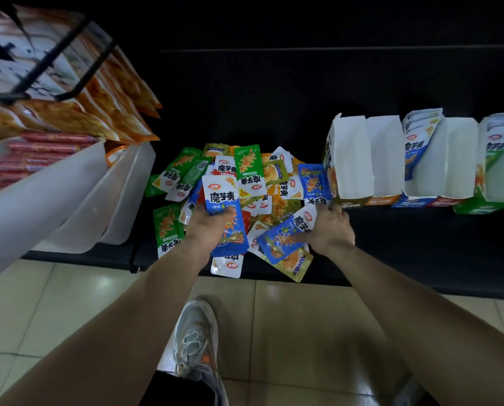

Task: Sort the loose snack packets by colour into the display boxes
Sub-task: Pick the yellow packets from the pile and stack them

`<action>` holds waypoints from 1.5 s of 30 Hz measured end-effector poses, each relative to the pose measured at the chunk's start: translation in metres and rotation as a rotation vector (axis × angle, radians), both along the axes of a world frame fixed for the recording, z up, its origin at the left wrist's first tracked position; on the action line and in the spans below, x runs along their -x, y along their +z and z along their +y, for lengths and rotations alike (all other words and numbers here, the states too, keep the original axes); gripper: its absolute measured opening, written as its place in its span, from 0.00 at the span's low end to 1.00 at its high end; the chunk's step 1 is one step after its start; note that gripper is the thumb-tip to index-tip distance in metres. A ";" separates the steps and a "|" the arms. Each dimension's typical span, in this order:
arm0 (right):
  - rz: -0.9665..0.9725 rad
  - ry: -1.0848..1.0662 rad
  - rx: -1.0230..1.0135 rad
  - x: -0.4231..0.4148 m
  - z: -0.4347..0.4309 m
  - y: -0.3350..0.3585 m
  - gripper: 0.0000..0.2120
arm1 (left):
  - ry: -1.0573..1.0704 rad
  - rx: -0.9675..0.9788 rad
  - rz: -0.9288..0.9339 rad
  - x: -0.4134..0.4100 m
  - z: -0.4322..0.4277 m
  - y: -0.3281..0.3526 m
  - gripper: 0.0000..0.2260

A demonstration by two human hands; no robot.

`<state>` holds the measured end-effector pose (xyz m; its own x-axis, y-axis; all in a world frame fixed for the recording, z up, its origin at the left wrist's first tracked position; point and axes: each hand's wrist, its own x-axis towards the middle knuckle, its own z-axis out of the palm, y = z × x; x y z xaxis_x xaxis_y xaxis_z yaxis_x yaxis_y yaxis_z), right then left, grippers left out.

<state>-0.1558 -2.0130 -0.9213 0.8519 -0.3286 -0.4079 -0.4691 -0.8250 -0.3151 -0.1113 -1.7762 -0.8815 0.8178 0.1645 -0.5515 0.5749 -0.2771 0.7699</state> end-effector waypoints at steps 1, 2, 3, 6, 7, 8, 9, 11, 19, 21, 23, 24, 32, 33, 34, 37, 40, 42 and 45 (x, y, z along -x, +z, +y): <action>-0.034 0.008 -0.082 -0.001 -0.003 0.004 0.35 | -0.014 -0.002 -0.002 0.000 0.000 0.002 0.20; -0.053 0.007 -0.187 -0.002 -0.007 0.009 0.29 | -0.028 0.004 -0.010 0.000 -0.002 0.008 0.19; -0.058 0.011 -0.288 -0.003 -0.011 0.018 0.25 | -0.042 0.013 -0.011 0.001 -0.004 0.013 0.18; -0.075 0.104 -0.417 -0.004 -0.026 0.068 0.18 | -0.120 0.023 -0.045 0.004 -0.015 0.044 0.19; -0.083 0.125 -0.459 -0.003 -0.031 0.092 0.16 | -0.164 0.032 -0.059 0.006 -0.020 0.057 0.20; -0.084 0.131 -0.527 0.001 -0.035 0.118 0.14 | -0.202 0.049 -0.070 0.009 -0.025 0.073 0.17; -0.074 0.119 -0.612 0.006 -0.038 0.146 0.11 | -0.245 0.069 -0.083 0.014 -0.029 0.088 0.14; -0.042 0.091 -0.781 0.025 -0.043 0.205 0.10 | -0.329 0.117 -0.099 0.028 -0.038 0.123 0.12; -0.317 -0.065 -0.994 0.131 -0.041 0.315 0.07 | -0.430 0.469 -0.151 0.122 -0.064 0.231 0.17; -0.378 -0.131 -1.012 0.143 -0.038 0.319 0.06 | -0.427 0.527 -0.162 0.140 -0.073 0.242 0.15; -0.416 -0.177 -1.014 0.146 -0.034 0.318 0.06 | -0.452 0.520 -0.199 0.153 -0.080 0.243 0.14; -0.433 -0.196 -1.011 0.146 -0.033 0.317 0.07 | -0.450 0.501 -0.219 0.155 -0.083 0.241 0.15; -0.359 -0.148 -1.077 0.141 -0.036 0.300 0.14 | -0.312 0.495 -0.201 0.137 -0.108 0.237 0.15; -0.362 -0.164 -1.061 0.137 -0.037 0.297 0.14 | -0.310 0.499 -0.187 0.133 -0.111 0.238 0.14; -0.361 -0.179 -1.049 0.132 -0.039 0.293 0.14 | -0.297 0.511 -0.165 0.128 -0.114 0.237 0.12; -0.357 -0.209 -1.028 0.118 -0.043 0.284 0.14 | -0.222 0.581 -0.050 0.117 -0.122 0.235 0.11; -0.358 -0.239 -1.013 0.110 -0.046 0.276 0.14 | -0.210 0.523 -0.090 0.108 -0.129 0.226 0.11; -0.372 -0.243 -1.013 0.106 -0.048 0.272 0.15 | -0.253 0.476 -0.148 0.105 -0.133 0.222 0.10; -0.381 -0.236 -1.043 0.101 -0.054 0.270 0.16 | -0.277 0.480 -0.190 0.101 -0.134 0.218 0.10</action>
<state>-0.2571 -2.0666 -0.6515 0.9408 -0.1495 -0.3042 -0.3047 0.0200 -0.9522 -0.2123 -1.9106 -0.6633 0.8866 -0.3016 -0.3508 0.3703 0.0083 0.9289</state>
